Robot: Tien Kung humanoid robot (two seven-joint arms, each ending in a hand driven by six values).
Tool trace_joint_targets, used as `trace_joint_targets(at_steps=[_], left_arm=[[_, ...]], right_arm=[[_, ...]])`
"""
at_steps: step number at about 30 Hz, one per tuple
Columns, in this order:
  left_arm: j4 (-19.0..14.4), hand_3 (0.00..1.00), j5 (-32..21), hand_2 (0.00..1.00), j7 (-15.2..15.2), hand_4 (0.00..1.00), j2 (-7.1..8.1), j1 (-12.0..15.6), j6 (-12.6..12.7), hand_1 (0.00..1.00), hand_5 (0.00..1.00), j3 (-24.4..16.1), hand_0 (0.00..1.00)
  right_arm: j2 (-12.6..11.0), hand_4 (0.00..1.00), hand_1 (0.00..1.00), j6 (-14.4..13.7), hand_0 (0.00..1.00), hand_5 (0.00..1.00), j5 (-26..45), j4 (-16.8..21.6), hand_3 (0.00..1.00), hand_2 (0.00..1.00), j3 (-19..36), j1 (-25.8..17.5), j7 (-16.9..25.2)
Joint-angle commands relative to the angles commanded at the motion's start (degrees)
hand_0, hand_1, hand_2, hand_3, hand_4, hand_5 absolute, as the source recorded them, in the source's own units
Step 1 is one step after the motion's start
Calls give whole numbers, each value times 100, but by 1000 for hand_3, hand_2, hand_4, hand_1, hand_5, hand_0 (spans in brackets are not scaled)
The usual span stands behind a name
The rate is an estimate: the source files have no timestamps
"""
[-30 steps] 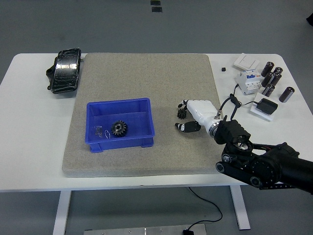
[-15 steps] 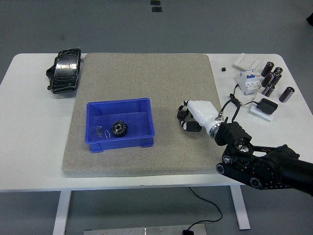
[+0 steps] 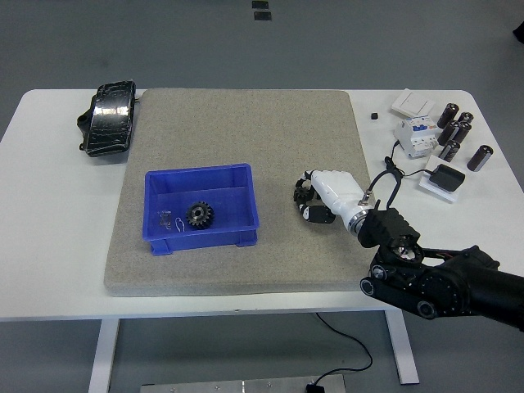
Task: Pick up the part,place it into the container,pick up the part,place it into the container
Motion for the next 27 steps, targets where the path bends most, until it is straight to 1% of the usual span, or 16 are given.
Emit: trace_joint_targets(at_steps=[4, 8, 12, 13, 15, 17, 18, 20, 23, 24, 27], left_arm=[[3, 554, -9, 605, -8, 544, -3, 1, 4, 663, 515, 3, 681], [4, 554, -12, 606, -13, 542, 0, -6, 6, 663, 517, 6, 681], [4, 554, -2, 606, -10, 542, 3, -14, 5, 663, 517, 2, 681], [4, 554, 1, 606, -9, 543, 2, -18, 3, 663, 521, 2, 681], [2, 554, 9, 606, -3, 543, -3, -21, 2, 663, 521, 1, 681], [-1, 554, 13, 606, 4, 543, -7, -20, 7, 663, 521, 3, 681], [-3, 554, 18, 607, 8, 544, -8, -19, 9, 663, 528, 2, 681], [-6, 554, 24, 607, 14, 544, -9, -17, 13, 663, 528, 1, 681], [-7, 554, 30, 607, 18, 544, -9, -20, 17, 663, 528, -2, 681], [-6, 554, 29, 608, 15, 543, -9, -24, 16, 663, 529, -1, 681], [0, 554, 21, 608, 6, 543, -13, -35, 10, 663, 529, 8, 681]], right_arm=[[-54, 564, 473, -39, 357, 200, -90, 109, 671, 442, 117, -17, -13], [-121, 564, 474, -74, 359, 200, -240, 343, 671, 440, 262, -22, -46], [-131, 564, 474, -74, 359, 200, -376, 470, 671, 440, 332, -4, -71], [-127, 584, 507, -51, 370, 237, -418, 462, 677, 524, 354, -2, -77], [-131, 584, 507, 16, 370, 237, -471, 441, 677, 524, 390, -1, -98], [-156, 584, 507, 185, 370, 237, -544, 436, 677, 524, 453, -2, -190], [-167, 873, 681, 242, 414, 490, -573, 437, 863, 851, 484, -2, -226], [-186, 873, 681, 315, 414, 490, -627, 445, 863, 851, 560, -4, -285], [-195, 873, 681, 339, 414, 490, -675, 453, 863, 851, 643, 8, -333], [-196, 941, 701, 347, 396, 559, -686, 459, 909, 923, 657, 10, -345], [-200, 941, 701, 386, 396, 559, -704, 488, 909, 923, 673, 8, -371]])
